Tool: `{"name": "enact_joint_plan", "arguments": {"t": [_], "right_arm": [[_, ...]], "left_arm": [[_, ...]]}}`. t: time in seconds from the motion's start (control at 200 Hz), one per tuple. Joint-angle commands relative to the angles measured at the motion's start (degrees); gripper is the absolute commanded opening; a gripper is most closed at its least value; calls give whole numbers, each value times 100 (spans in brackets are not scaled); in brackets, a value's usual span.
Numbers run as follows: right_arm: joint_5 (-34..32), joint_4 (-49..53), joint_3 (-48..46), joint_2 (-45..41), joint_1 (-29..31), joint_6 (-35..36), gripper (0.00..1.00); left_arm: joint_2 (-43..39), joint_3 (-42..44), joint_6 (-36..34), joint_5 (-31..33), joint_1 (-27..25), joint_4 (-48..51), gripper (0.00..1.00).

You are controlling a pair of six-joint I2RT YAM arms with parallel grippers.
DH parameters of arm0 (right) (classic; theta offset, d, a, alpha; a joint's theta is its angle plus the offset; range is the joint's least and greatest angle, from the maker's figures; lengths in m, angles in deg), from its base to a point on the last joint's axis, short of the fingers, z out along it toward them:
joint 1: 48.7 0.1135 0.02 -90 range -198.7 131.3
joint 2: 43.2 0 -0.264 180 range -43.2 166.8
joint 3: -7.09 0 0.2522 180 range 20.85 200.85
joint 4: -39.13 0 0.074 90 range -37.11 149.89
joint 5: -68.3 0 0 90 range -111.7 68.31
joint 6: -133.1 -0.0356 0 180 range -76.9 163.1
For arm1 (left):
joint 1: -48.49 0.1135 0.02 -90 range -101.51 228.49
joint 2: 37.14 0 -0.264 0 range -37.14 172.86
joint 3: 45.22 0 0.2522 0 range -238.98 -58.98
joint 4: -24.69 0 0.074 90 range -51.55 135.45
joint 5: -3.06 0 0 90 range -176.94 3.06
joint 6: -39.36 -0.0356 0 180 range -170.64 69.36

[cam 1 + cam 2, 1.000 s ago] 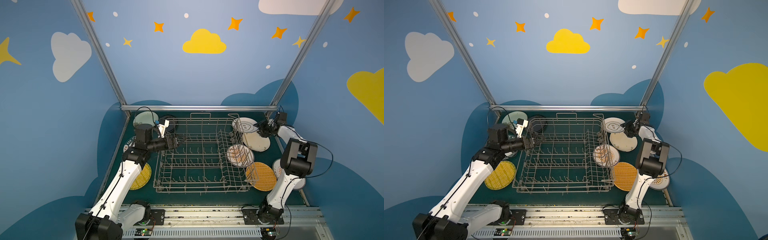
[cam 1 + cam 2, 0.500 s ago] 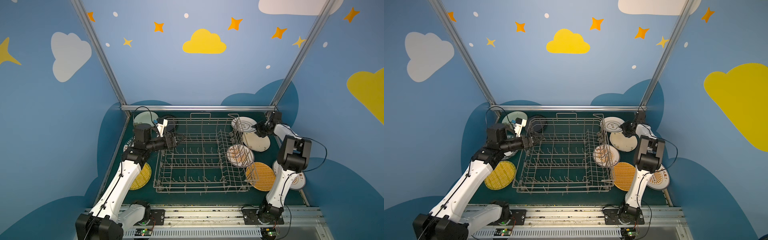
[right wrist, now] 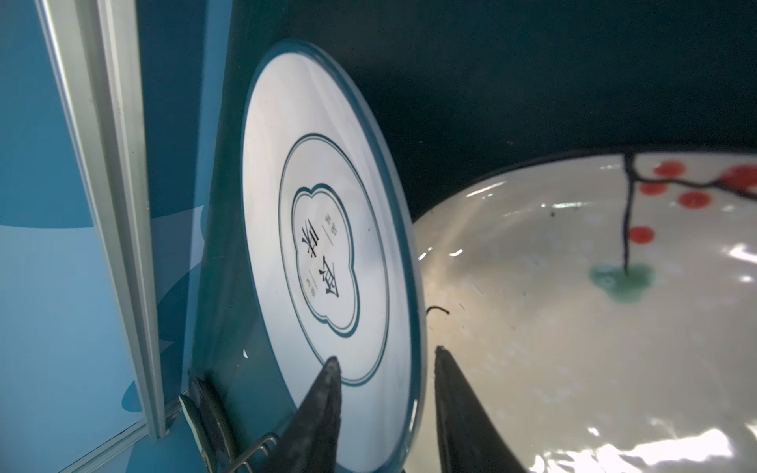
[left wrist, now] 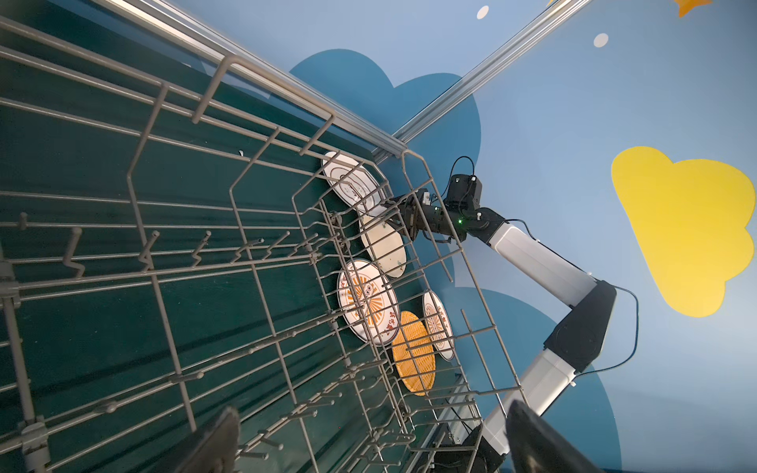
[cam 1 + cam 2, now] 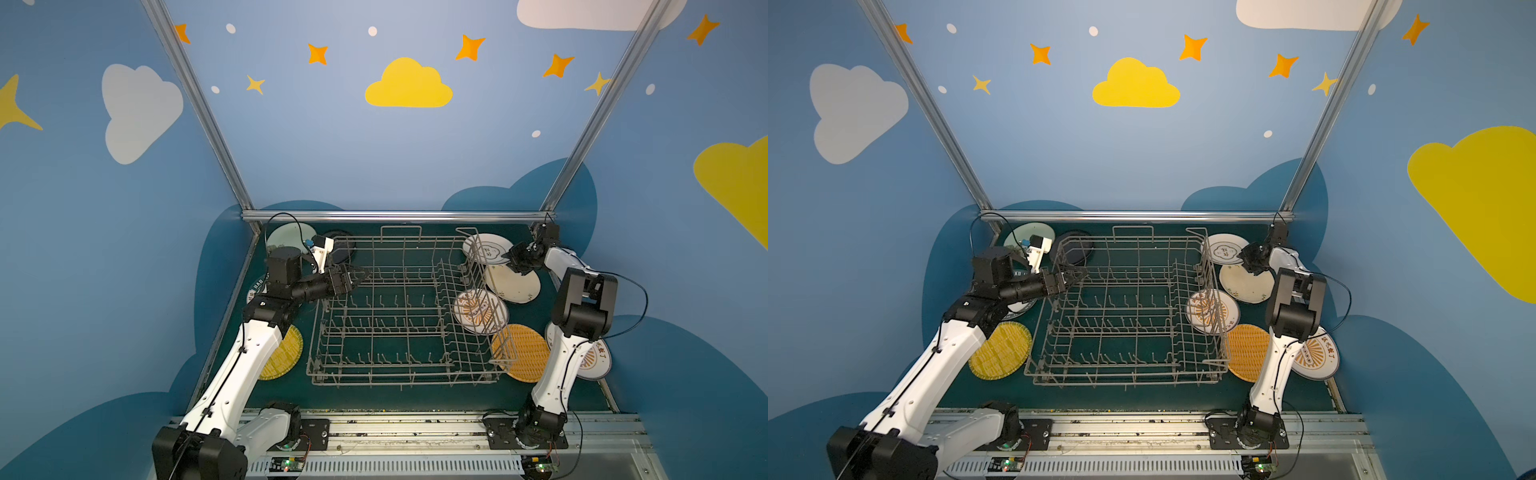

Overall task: Load the plates into the dish rack
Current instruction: 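Reach the right gripper to the small white emblem plate's rim and grasp it, then lift the white emblem plate upright with the right gripper toward the left gripper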

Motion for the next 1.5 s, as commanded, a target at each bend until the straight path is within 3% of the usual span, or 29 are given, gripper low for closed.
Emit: {"name": "enact_joint_plan", "arguments": {"t": [0.0,0.746,0.871,1.191,1.497], "right_arm": [[4,66,188,108,35,-20,32],[106,-358,79,22,46,-223,0],[47,-272,288,-122,29,-259,0],[-1268,528,520,-1152,-103,-340,0],[-2338,367,-339,-2971,-202,-440,0]], "left_arm": [[-11,35,-6,-93,39,-104,100],[-123,82,40,-153,40,-183,100],[-128,112,85,-158,38,-235,100],[-233,147,139,-128,43,-262,100],[-416,174,230,28,44,-256,100]]}}
